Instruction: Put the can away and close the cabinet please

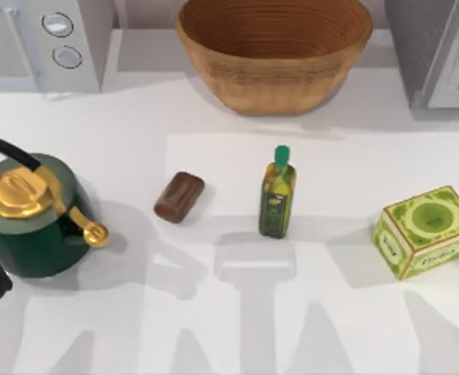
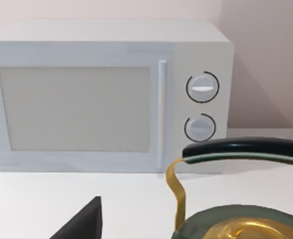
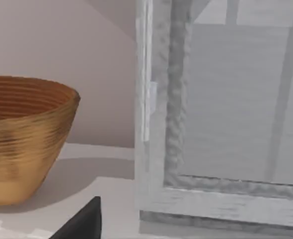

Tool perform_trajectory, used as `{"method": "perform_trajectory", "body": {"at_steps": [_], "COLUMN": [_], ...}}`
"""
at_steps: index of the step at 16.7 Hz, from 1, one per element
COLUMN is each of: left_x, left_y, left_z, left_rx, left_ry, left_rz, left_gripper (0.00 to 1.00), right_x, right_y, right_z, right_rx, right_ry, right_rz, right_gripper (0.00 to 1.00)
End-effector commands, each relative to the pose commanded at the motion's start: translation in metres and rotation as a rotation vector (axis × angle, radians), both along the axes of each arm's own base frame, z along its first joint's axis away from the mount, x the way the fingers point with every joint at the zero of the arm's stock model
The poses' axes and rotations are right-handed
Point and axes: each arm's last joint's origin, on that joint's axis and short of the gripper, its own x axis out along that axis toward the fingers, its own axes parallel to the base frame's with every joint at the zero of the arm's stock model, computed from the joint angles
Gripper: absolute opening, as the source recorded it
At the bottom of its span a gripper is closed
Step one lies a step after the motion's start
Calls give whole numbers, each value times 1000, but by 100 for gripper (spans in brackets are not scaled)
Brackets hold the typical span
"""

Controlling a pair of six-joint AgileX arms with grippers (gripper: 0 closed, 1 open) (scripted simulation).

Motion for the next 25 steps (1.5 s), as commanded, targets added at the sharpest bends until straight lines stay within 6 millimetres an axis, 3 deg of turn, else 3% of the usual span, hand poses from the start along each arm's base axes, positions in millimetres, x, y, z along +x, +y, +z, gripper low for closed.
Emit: {"method": "perform_trajectory", "body": {"at_steps": [3, 6, 9, 12, 15, 21, 25], "left_x": [0, 0, 0, 0, 0, 0, 0], "left_y": [0, 0, 0, 0, 0, 0, 0], "left_z": [0, 0, 0, 0, 0, 0, 0], "left_rx": [0, 0, 0, 0, 0, 0, 0], "left_ry": [0, 0, 0, 0, 0, 0, 0], "left_rz": [0, 0, 0, 0, 0, 0, 0], "left_gripper": [100, 100, 100, 100, 100, 100, 100], "right_x": [25, 37, 30, 17, 10, 11, 24], "right_y": [-33, -80, -126, -156, -168, -169, -193], "right_z": [0, -11, -23, -30, -32, -31, -9], "right_rx": [20, 46, 49, 31, 22, 25, 23], "right_ry": [29, 43, 32, 16, 11, 13, 16], "right_rz": [15, -13, -63, -106, -124, -121, -103], "right_gripper": [100, 100, 100, 100, 100, 100, 100]}}
